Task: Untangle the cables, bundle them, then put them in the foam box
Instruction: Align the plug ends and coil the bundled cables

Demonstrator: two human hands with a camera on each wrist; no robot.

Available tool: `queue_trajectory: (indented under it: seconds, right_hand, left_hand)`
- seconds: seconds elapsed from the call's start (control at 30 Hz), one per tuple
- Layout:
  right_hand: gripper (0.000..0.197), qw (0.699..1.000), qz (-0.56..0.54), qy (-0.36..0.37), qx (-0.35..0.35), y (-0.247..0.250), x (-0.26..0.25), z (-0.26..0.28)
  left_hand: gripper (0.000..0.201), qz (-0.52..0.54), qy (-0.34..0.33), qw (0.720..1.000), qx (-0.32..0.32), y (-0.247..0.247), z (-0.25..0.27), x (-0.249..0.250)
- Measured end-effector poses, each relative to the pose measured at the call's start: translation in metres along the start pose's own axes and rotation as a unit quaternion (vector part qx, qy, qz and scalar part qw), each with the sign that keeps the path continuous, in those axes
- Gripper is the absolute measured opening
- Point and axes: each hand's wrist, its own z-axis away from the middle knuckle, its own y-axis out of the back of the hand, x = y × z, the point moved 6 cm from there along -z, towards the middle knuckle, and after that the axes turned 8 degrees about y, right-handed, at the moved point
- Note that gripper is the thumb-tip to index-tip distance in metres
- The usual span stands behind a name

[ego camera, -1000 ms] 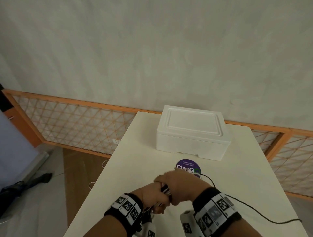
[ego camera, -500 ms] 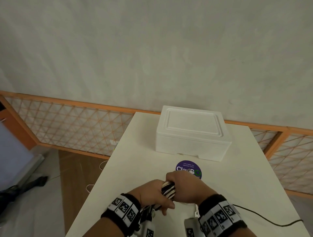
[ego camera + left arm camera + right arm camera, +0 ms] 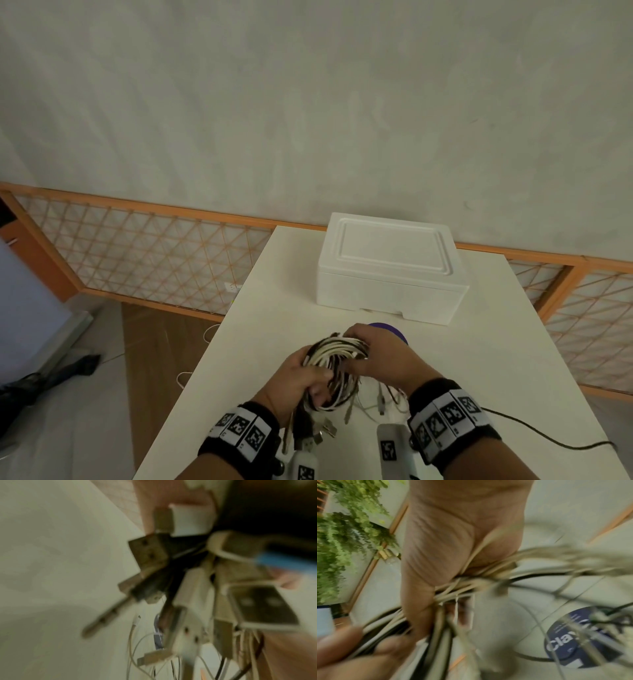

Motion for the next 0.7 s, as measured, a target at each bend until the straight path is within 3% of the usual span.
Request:
queue_trajectory:
  seconds: [0.13,0.23,0.33,0.4,0.57,0.63,0.7]
  right_hand:
    - [0.048,0.997,0.054,-0.050,-0.014,-0.005,0.031,0.021]
    - [0.041,0.989,0.116,-0.074,0.048,-0.004,0.043,0.030]
    - [0.025,0.960,0.228,-0.089,0.134,0.024,0.042,0.030]
    - [0.030,0.941,0.279,-0.094,0.166,0.041,0.040,0.028]
    - [0.101,0.967,0.227,-0.100,0.063,0.030,0.048,0.019]
    - [0.096,0.982,0.161,-0.073,0.073,0.018,0.048,0.017]
    - [0.063,0.991,0.077,-0.091,0.067,0.002,0.055,0.021]
  left_hand:
    - [0.015,0.059,0.001,0.997,0.052,0.024,0.000,0.002]
    - [0.015,0.057,0.011,0.997,0.057,0.025,-0.002,-0.002]
    - [0.014,0.053,0.028,0.997,0.038,0.015,-0.002,-0.009]
    - [0.015,0.059,0.031,0.997,0.026,0.009,-0.002,-0.012]
    - [0.024,0.085,0.026,0.995,0.045,0.013,-0.004,-0.011]
    - [0.028,0.103,0.022,0.994,0.041,0.015,-0.005,-0.009]
    - [0.029,0.118,0.012,0.992,0.032,0.016,-0.005,-0.004]
